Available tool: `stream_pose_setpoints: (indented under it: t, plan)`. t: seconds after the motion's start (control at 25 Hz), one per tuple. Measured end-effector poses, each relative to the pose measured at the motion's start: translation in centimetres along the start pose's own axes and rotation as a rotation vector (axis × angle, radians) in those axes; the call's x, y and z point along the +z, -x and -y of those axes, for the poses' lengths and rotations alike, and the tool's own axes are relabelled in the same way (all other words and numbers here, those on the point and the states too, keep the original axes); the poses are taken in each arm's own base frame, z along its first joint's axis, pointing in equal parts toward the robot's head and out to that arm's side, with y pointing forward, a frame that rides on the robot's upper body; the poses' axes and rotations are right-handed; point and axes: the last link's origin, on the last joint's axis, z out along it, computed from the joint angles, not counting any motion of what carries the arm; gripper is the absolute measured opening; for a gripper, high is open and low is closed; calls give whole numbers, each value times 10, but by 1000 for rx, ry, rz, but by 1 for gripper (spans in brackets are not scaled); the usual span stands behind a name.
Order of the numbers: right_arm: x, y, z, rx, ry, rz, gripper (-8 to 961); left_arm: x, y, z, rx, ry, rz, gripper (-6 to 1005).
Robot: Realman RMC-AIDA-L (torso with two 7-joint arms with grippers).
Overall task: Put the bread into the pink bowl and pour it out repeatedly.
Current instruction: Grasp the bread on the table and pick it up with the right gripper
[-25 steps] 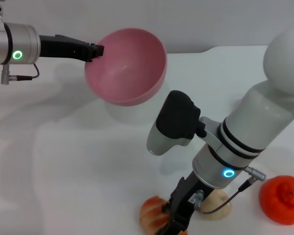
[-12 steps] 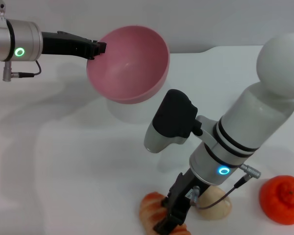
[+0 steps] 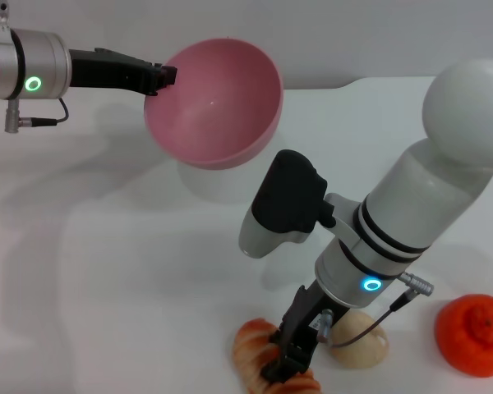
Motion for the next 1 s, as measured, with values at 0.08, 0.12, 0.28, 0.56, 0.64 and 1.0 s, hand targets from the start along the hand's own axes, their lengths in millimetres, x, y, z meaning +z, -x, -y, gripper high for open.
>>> stream_pose_setpoints:
  t: [0.08,0.12,0.28,0.56,0.64,1.0]
  plan:
    - [0,0,0,-3,-3,-2,588,0,0,0,0,-3,-2,89]
    - [0,0,0,-4,-4,-2,560,0,0,1,-1,-5,-3,89]
    - [0,1,1,-6,-10,1,449,1,0,1,-3,-8,-3,90]
    - [-1,1,3,-8,-19,6,357,1,0,2,-3,-9,-4,91]
    - [-1,2,3,-8,-21,9,343,1,0,2,-3,-9,-4,91]
    - [-1,2,4,-9,-23,11,305,0,1,2,-3,-10,-3,92]
